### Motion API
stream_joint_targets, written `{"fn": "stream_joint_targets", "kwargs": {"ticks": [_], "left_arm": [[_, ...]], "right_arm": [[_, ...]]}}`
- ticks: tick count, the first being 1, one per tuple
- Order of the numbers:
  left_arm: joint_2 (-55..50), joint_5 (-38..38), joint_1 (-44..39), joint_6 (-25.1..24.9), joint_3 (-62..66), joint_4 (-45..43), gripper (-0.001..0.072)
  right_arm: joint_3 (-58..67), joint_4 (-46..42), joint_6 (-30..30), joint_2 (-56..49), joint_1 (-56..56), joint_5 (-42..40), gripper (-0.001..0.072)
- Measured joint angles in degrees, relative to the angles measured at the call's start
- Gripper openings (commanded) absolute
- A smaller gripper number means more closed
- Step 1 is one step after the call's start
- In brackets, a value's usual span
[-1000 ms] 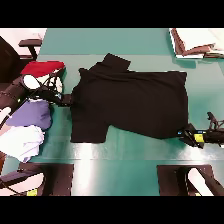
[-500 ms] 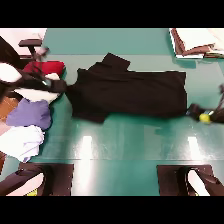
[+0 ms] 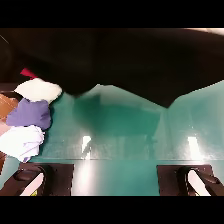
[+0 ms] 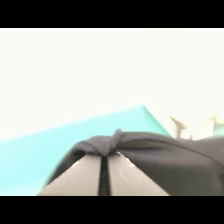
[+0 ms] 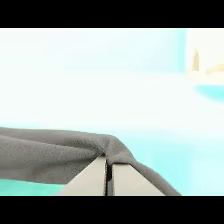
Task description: Fold the shirts.
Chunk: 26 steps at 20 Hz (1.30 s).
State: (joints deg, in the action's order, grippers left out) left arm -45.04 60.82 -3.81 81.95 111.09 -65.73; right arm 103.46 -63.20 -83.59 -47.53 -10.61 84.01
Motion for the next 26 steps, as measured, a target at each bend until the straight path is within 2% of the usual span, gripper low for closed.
{"fn": "stream_joint_targets", "kwargs": {"ticks": [3, 6, 11, 17, 21, 26], "left_arm": [[0.70, -0.63, 0.00, 0.46, 6.97, 0.22, 0.0021], [0.00, 0.28, 0.00, 0.72, 7.21, -0.26, 0.0022], [-7.13, 7.21, -0.02, 2.71, -2.54, -5.05, 0.0023], [-26.21, 12.59, 0.00, 3.48, -14.27, -6.73, 0.0024], [-39.08, 8.11, 0.00, 3.08, -16.50, -6.29, 0.0024], [-46.36, -2.56, 0.02, 1.97, -17.14, -5.88, 0.0024]], "right_arm": [[15.50, -3.13, -1.90, -3.56, 0.04, 6.93, 0.0013], [21.40, -4.57, -3.96, -6.40, 0.11, 11.67, 0.0013], [11.43, -5.46, -5.46, -11.26, 0.17, 14.32, 0.0013], [-1.79, -6.27, -4.98, -27.12, 5.05, 13.46, 0.0013], [-3.45, -6.05, -3.89, -40.13, 7.67, 7.58, 0.0013], [4.09, -5.84, -1.29, -51.56, 8.46, 1.55, 0.0013]]}}
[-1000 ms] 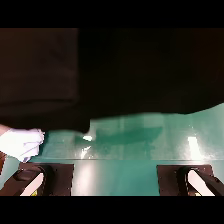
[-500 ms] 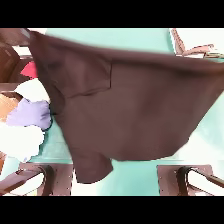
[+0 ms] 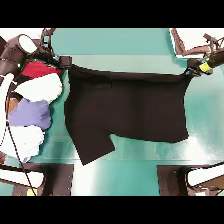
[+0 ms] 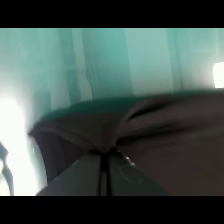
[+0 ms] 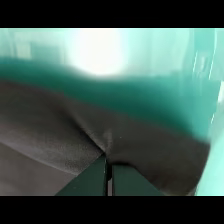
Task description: Fold the shirts.
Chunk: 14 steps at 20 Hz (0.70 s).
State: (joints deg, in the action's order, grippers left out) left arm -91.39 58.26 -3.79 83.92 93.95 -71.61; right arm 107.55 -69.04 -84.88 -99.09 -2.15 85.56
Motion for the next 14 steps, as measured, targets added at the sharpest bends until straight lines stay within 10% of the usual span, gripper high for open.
{"fn": "stream_joint_targets", "kwargs": {"ticks": [9, 11, 14], "left_arm": [[-1.84, 4.37, 0.00, -0.33, -8.20, -1.36, 0.0052], [-1.90, 4.81, 0.00, -0.09, -10.54, -1.75, 0.0542], [-1.81, 6.32, 0.09, 0.94, -11.72, -2.10, 0.0544]], "right_arm": [[-12.44, -2.71, 2.71, 2.29, 0.76, -3.26, 0.0027], [-17.55, -1.99, 2.78, 4.00, 0.87, -6.16, 0.0401], [-21.40, 0.66, 2.91, 5.88, 0.22, -8.59, 0.0384]]}}
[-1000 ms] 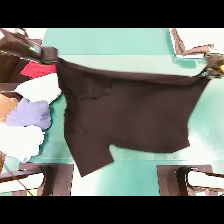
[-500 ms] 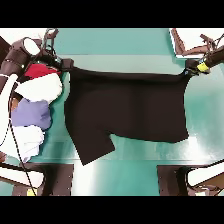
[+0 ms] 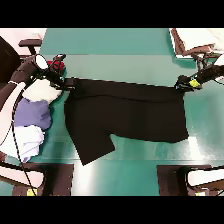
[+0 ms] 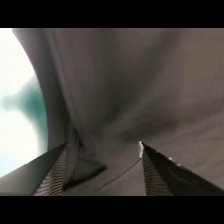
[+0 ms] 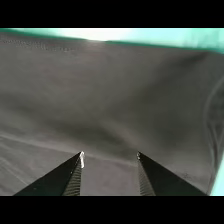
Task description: Fold the shirts.
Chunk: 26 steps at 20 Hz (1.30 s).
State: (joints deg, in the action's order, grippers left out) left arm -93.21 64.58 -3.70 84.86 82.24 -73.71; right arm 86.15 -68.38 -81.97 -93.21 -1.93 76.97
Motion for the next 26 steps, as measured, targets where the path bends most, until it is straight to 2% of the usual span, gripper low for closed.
{"fn": "stream_joint_targets", "kwargs": {"ticks": [4, 13, 16, 23, 24, 25, 26], "left_arm": [[4.90, 3.98, -0.11, 0.85, -4.52, -1.81, 0.0544], [31.45, 5.29, -0.11, 4.13, -37.44, -2.73, 0.0545], [35.54, 3.67, -0.11, 4.20, -45.46, 1.38, 0.0544], [37.66, -2.73, -0.09, -1.40, -53.88, 15.65, 0.0542], [37.73, -3.13, -0.09, -1.70, -54.25, 16.63, 0.0470], [37.73, -3.65, -0.09, -2.01, -54.58, 17.31, 0.0219], [37.70, -3.89, -0.13, -2.21, -54.84, 17.49, 0.0026]], "right_arm": [[-5.16, 1.81, 1.64, 6.58, -1.57, 0.63, 0.0382], [-26.49, 5.75, 2.91, 31.30, -5.60, 3.45, 0.0382], [-29.66, 8.31, 2.97, 35.60, -5.75, 2.14, 0.0382], [-31.41, 10.05, 3.04, 38.34, -5.86, 0.24, 0.0382], [-31.47, 10.16, 3.04, 38.42, -5.84, 0.11, 0.0382], [-31.52, 10.19, 3.04, 38.45, -5.84, 0.02, 0.0382], [-31.54, 10.16, 3.04, 38.51, -5.86, -0.04, 0.0382]]}}
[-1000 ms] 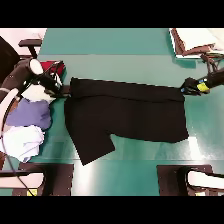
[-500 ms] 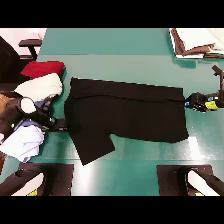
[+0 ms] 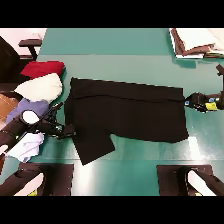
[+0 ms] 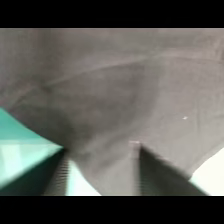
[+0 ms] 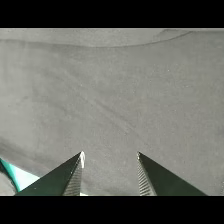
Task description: Fold the shirts.
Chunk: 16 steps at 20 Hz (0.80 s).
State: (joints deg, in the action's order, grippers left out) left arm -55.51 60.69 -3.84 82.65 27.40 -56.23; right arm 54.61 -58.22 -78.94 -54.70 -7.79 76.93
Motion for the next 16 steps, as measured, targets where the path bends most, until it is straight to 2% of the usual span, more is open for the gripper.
{"fn": "stream_joint_targets", "kwargs": {"ticks": [3, 6, 7, 8, 11, 12, 13, 16], "left_arm": [[0.13, 0.00, 0.04, -0.33, 0.24, 1.44, 0.0022], [1.38, 1.84, 0.02, -0.48, 2.45, 1.33, 0.0022], [2.40, 2.38, 0.02, -0.48, 3.30, 0.81, 0.0022], [3.41, 2.80, 0.02, -0.50, 3.96, 0.37, 0.0023], [5.53, 4.15, 0.02, -0.48, 5.22, -0.31, 0.0022], [5.88, 4.48, 0.02, -0.46, 5.40, -0.44, 0.0023], [6.16, 4.74, 0.02, -0.46, 5.57, -0.52, 0.0023], [6.60, 4.98, 0.02, -0.44, 5.84, -0.68, 0.0023]], "right_arm": [[-0.11, -1.88, -0.04, 0.11, -0.15, 1.42, 0.0382], [-3.26, -7.82, -1.36, 1.22, -2.38, 4.57, 0.0403], [-5.51, -9.70, -1.75, 2.03, -4.11, 5.42, 0.0544], [-8.44, -11.47, -2.05, 2.91, -6.58, 6.27, 0.0570], [-17.75, -12.81, -2.84, 4.44, -14.43, 7.32, 0.0552], [-20.76, -12.13, -2.93, 4.46, -16.65, 7.23, 0.0505], [-23.19, -11.02, -2.93, 4.22, -18.14, 6.75, 0.0419], [-27.96, -6.88, -2.78, 2.03, -19.06, 1.66, 0.0408]]}}
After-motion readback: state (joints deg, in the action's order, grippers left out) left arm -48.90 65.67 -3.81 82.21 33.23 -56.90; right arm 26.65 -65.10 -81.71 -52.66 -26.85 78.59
